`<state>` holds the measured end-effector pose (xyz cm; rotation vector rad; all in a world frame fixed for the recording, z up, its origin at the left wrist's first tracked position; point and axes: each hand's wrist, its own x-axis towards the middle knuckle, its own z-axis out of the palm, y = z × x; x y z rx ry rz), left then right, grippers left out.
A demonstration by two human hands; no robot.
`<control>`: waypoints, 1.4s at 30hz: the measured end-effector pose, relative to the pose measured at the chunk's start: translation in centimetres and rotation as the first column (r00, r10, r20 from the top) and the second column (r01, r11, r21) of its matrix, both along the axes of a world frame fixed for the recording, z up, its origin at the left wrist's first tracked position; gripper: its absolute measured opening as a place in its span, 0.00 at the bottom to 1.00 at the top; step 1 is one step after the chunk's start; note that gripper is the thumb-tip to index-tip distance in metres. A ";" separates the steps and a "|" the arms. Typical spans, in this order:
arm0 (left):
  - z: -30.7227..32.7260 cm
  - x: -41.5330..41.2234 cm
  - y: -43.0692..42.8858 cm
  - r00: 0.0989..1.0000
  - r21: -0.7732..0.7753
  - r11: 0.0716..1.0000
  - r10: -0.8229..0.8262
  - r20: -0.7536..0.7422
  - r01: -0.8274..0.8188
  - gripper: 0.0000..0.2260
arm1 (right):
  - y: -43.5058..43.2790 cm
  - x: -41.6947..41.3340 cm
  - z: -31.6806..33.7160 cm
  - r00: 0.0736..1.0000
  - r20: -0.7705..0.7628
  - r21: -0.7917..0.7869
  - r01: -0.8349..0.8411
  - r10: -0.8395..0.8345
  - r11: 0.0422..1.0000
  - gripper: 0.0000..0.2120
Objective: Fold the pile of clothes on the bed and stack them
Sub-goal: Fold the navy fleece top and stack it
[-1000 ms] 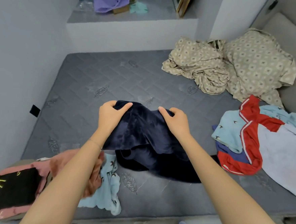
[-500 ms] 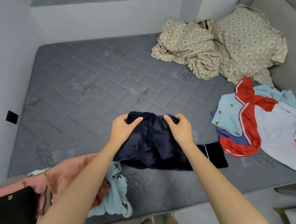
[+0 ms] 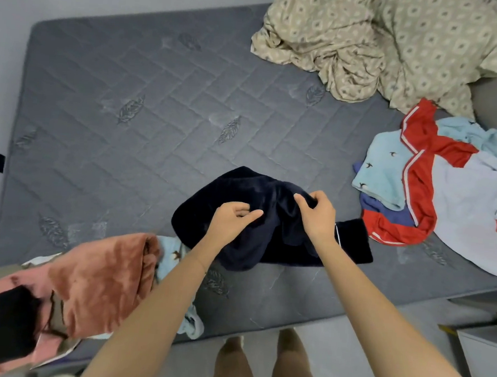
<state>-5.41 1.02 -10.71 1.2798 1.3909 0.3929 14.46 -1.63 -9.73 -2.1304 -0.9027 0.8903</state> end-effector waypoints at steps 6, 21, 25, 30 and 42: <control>-2.4 1.2 -1.2 0.979 -0.015 0.983 0.179 -0.098 -0.182 0.12 | -0.5 2.9 -3.2 0.987 -0.032 -0.167 -0.160 0.157 0.973 0.07; -9.8 0.0 -2.3 0.916 -0.004 0.964 0.252 -0.312 -0.266 0.31 | 1.3 1.8 -9.4 0.810 -0.031 -0.289 -0.568 0.586 0.771 0.37; -12.4 -1.6 -1.0 0.839 0.104 0.971 0.240 -0.488 -0.217 0.36 | 3.0 -0.8 -11.5 0.803 -0.083 -0.253 -0.589 0.590 0.767 0.42; -15.1 -4.7 0.2 0.842 0.069 0.958 0.277 -0.463 -0.277 0.40 | 5.8 -3.9 -13.0 0.830 -0.217 -0.211 -0.553 0.514 0.806 0.52; -9.0 -5.9 2.3 0.959 0.102 0.969 0.239 -0.153 -0.225 0.37 | 9.2 -9.0 -4.0 0.749 -0.363 0.043 -0.581 0.555 0.813 0.09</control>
